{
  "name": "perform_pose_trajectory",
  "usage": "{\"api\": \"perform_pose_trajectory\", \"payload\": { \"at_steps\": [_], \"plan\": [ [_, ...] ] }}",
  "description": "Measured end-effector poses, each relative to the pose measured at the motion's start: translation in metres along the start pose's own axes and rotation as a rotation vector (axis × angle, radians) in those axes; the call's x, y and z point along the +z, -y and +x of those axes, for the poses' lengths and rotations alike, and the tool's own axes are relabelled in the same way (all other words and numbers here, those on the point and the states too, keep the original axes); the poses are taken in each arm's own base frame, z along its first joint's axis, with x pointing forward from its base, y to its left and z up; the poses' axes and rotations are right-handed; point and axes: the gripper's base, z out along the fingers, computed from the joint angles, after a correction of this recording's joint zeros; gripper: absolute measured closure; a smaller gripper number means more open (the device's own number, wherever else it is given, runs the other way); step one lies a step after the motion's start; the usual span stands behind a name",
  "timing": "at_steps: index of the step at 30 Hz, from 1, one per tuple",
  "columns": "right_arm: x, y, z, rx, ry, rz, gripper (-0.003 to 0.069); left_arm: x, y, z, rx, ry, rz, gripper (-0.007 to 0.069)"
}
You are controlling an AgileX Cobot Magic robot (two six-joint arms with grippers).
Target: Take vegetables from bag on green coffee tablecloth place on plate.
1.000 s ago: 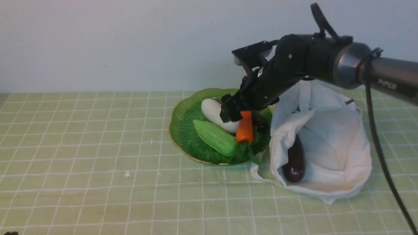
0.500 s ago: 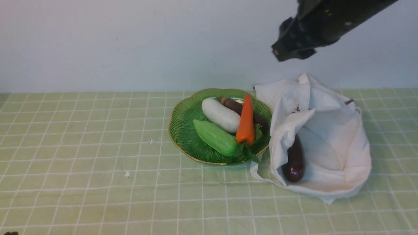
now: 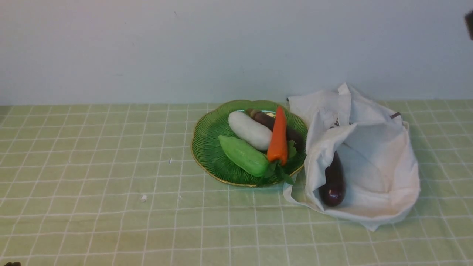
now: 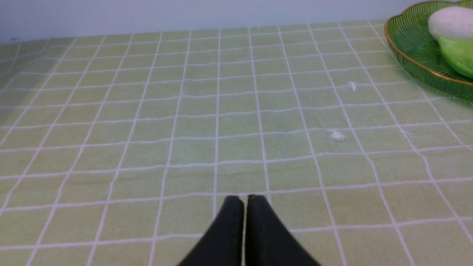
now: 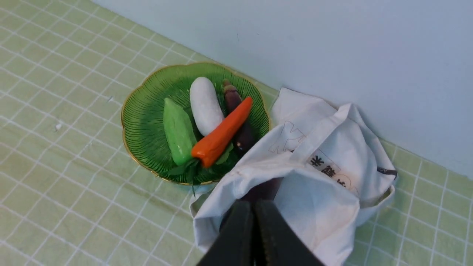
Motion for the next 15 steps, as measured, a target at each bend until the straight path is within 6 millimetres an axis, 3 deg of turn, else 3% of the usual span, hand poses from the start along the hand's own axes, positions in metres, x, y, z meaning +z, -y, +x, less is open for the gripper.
{"api": "perform_pose_trajectory", "payload": {
  "at_steps": [6,7,8,10,15],
  "plan": [
    [-0.024,-0.008,0.088,0.025,0.216,0.01,0.0673,0.0,0.0,0.0,0.0,0.0,0.0,0.0629],
    [-0.02,-0.008,0.09,0.027,0.213,0.009,0.0673,0.0,0.0,0.0,0.0,0.0,0.0,0.0629],
    [-0.018,-0.012,0.12,0.046,0.328,0.007,0.0673,0.0,0.0,0.0,0.0,0.0,0.0,0.0629],
    [-0.005,-0.016,0.152,0.061,0.438,-0.003,0.0673,0.0,0.0,0.0,0.0,0.0,0.0,0.0629],
    [0.019,-0.022,0.194,0.061,0.586,0.003,0.0673,0.0,0.0,0.0,0.0,0.0,0.0,0.0629]
  ]
}}
